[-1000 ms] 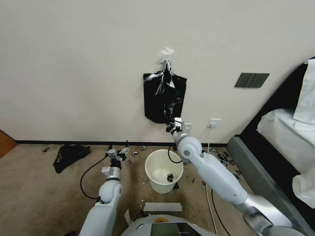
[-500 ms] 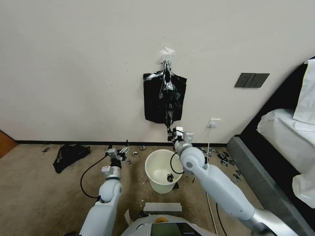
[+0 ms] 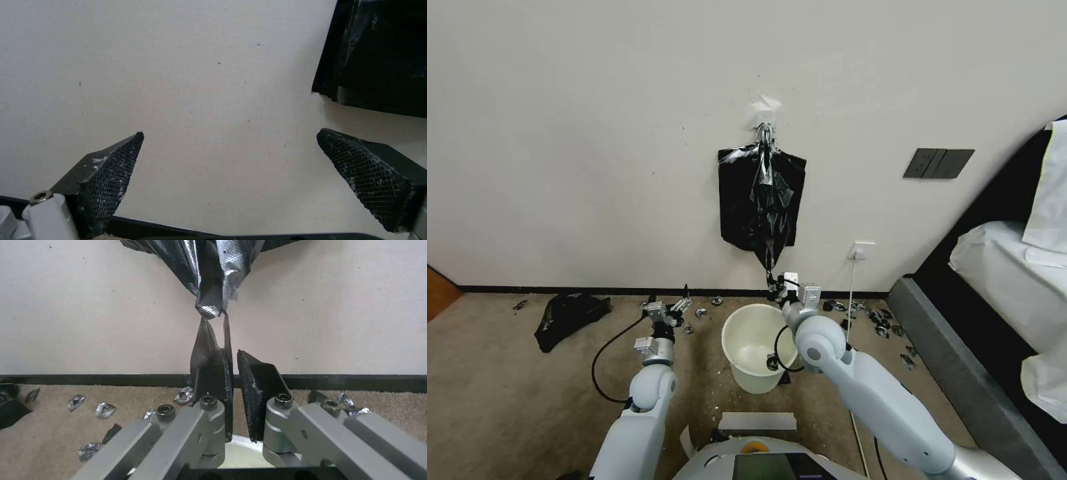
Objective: Place a trash bag onto the trash bin.
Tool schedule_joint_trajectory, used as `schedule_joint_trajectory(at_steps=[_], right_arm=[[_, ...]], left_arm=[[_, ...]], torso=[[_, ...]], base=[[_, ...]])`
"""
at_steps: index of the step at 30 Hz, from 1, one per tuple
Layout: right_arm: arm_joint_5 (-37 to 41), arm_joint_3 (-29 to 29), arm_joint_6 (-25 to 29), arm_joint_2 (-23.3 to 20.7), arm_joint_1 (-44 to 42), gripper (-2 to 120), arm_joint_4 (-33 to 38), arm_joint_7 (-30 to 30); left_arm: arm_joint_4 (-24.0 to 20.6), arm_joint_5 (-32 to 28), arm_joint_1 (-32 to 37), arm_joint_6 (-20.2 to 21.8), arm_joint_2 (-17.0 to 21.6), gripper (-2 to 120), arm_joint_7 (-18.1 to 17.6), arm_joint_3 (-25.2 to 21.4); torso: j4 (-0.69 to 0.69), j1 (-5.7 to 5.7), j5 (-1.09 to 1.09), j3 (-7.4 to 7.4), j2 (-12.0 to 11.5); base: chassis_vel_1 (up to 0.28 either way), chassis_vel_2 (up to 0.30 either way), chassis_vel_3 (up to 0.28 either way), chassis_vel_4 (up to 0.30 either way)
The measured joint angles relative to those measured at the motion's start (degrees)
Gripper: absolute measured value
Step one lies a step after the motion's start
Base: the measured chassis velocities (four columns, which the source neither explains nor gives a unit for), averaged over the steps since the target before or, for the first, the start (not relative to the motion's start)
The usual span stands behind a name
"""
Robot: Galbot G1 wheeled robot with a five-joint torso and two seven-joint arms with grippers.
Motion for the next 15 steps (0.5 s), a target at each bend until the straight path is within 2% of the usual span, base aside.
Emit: schedule_joint_trajectory(at_steps=[9, 15], right_arm=[[0.1, -0.2, 0.9, -0.1, 3.2, 7, -1.7, -0.6], [1.6, -0.4, 2.2, 0.6, 9.6, 8, -5.4, -0.7]], left_arm=[[-0.3, 0.1, -0.2, 0.0, 0.2, 100, 0.4, 0.8], [-2.1, -0.9, -1.7, -0.1, 2.5, 100, 2.6, 2.7]], torso=[[0.0, 0.0, 0.0, 0.0, 0.0], [0.01, 0.0, -0.01, 0.0, 0.0]], base=[[0.0, 0.0, 0.0, 0.0], [0.0, 0.0, 0.0, 0.0]])
